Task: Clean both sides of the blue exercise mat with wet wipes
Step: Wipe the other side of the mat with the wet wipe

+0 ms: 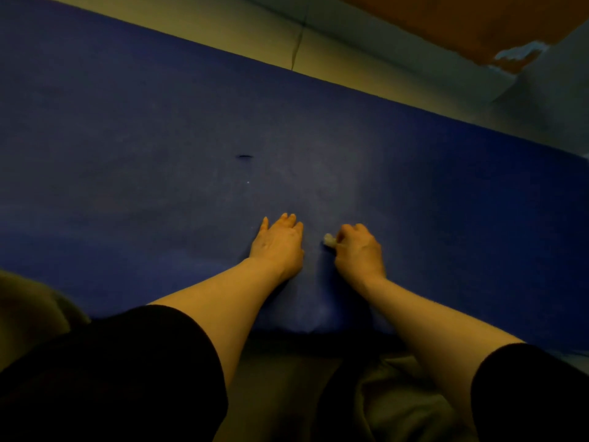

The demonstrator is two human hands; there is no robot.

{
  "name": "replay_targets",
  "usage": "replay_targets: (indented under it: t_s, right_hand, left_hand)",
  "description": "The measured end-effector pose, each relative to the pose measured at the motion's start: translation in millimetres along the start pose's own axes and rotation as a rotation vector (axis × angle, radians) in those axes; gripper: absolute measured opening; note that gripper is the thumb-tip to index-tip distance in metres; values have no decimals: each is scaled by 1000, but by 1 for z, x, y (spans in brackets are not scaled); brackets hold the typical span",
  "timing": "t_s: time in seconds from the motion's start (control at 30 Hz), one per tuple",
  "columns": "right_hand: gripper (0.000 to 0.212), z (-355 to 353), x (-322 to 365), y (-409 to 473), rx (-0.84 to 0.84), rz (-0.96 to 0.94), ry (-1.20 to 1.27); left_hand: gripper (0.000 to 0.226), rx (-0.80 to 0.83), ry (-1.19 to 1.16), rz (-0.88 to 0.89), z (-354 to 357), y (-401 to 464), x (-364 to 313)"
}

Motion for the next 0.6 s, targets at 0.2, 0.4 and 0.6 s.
replay_targets:
  t_s: [0.2, 0.4, 0.6]
  right_hand:
    - [6, 15, 5, 24, 32, -106, 29]
    - [12, 11, -7, 41, -58, 10, -13]
    - [9, 31, 16, 42, -89, -172, 209]
  left_hand:
    - [62, -12, 5, -15, 5, 17, 9]
    - [69, -12, 70, 19, 6, 47, 11]
    - [68, -90, 73, -13, -2, 76, 29]
Point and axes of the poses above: each hand's wrist, its own y-axis towards the middle knuckle, its own z-axis out of the palm, x = y × z, the point moved 6 cm from there along y, towards the middle knuckle, and after that the axes turned 15 degrees about -x, right-handed, at the moved point
